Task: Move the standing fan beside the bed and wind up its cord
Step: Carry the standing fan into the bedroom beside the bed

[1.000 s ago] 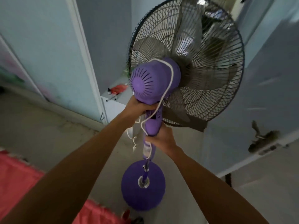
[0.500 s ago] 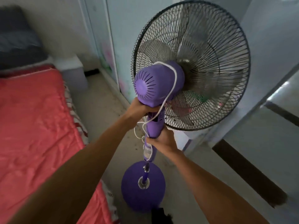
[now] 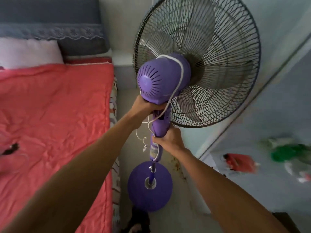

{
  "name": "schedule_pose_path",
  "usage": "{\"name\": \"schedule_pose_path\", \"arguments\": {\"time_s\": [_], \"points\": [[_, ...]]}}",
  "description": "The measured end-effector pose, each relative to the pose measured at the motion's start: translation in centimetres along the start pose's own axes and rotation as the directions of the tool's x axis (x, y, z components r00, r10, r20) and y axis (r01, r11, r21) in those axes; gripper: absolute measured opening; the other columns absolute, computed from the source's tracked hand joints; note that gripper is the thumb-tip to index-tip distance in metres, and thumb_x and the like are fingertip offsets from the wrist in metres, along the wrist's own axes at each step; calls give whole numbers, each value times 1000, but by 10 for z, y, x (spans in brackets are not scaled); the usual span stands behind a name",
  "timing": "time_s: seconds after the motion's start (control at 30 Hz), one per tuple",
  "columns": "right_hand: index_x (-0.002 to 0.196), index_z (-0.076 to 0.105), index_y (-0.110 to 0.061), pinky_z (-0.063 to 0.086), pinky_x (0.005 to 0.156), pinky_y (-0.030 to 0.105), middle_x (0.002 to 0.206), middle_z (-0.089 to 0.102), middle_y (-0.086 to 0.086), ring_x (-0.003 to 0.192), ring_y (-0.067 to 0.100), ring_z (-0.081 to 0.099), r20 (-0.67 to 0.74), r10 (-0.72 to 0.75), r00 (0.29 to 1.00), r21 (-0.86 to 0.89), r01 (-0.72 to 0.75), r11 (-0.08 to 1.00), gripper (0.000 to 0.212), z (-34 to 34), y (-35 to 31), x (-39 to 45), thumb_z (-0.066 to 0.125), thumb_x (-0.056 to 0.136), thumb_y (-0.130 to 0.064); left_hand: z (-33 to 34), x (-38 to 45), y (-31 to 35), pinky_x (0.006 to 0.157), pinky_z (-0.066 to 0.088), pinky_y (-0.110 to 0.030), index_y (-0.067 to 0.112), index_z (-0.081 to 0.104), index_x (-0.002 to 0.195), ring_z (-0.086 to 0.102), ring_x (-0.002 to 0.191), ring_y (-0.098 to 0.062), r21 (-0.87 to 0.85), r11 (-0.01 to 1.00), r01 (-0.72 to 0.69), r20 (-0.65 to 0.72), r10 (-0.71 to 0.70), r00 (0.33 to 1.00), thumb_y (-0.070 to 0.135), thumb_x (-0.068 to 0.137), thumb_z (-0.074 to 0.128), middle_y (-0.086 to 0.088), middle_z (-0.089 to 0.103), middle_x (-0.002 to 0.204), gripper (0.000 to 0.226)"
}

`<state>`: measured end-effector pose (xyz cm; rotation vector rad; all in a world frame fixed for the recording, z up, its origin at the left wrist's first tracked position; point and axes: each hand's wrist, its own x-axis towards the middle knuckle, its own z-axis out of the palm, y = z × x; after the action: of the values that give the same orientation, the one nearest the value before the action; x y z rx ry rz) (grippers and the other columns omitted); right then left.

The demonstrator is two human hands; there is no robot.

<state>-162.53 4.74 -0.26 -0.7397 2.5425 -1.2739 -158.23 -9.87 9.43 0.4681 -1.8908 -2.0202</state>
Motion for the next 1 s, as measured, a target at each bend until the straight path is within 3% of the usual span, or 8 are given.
{"name": "schedule_pose_path", "arguments": {"time_s": [0.07, 0.13, 0.27, 0.33, 0.37, 0.47, 0.9, 1.0], "points": [[85, 50, -23, 32, 42, -2, 65, 52, -17, 51, -16, 43, 11, -14, 1000, 8, 13, 1000, 54, 17, -8, 51, 89, 49, -33, -23, 46, -1, 60, 57, -25, 19, 75, 90, 72, 66, -10, -17, 1000, -5, -34, 4, 999, 15, 55, 90, 4, 78, 77, 39], [84, 50, -22, 31, 42, -2, 68, 54, -12, 51, -16, 42, 34, -23, 999, -6, 23, 1000, 53, 33, -19, 100, 89, 50, -30, -47, 92, -3, 55, 55, -22, 22, 75, 83, 70, 61, -7, -26, 1000, -13, -66, 11, 998, 20, 50, 91, 6, 76, 72, 37], [89, 54, -20, 36, 50, 4, 80, 62, -5, 63, 11, 59, 98, -18, 995, -56, 23, 998, 52, 61, -39, 194, 89, 52, -32, -92, 179, -3, 61, 57, -29, 23, 78, 84, 74, 70, -15, -64, 998, -5, -116, -3, 993, 22, 45, 93, 1, 78, 81, 42], [95, 59, -15, 43, 55, 13, 84, 66, -3, 71, 16, 63, 126, -23, 992, -74, 33, 997, 55, 72, -50, 235, 89, 53, -34, -110, 216, -1, 62, 57, -28, 24, 78, 86, 74, 72, -15, -75, 997, -24, -136, 13, 991, 20, 46, 93, 0, 79, 83, 42], [98, 61, -13, 42, 54, 11, 84, 66, -4, 71, 16, 64, 138, -15, 990, -78, 26, 997, 56, 78, -54, 256, 89, 54, -33, -121, 235, -1, 61, 57, -28, 23, 78, 87, 74, 72, -14, -83, 996, -23, -147, 10, 989, 20, 47, 93, 0, 79, 84, 43], [100, 61, -13, 34, 50, 2, 83, 66, -5, 70, 13, 63, 158, -33, 987, -63, 43, 997, 56, 89, -69, 310, 89, 54, -31, -142, 282, 6, 64, 57, -31, 17, 76, 93, 74, 77, -19, -109, 994, -30, -176, 11, 984, 19, 46, 94, -3, 79, 86, 50], [86, 57, -20, 37, 43, 2, 63, 55, -21, 55, -11, 51, 238, -85, 968, -26, 94, 995, 49, 162, -109, 616, 89, 51, -32, -238, 554, 25, 63, 57, -30, -3, 67, 112, 72, 77, -22, -66, 997, -48, -294, 26, 955, 24, 46, 90, -10, 76, 91, 75], [87, 59, -17, 37, 44, 4, 65, 57, -17, 55, -9, 51, 257, -71, 964, -29, 81, 996, 48, 185, -116, 681, 90, 52, -30, -267, 617, 21, 74, 61, -39, -2, 68, 113, 73, 90, -31, -70, 996, -49, -299, 26, 954, 22, 47, 91, -16, 75, 102, 74]]}}
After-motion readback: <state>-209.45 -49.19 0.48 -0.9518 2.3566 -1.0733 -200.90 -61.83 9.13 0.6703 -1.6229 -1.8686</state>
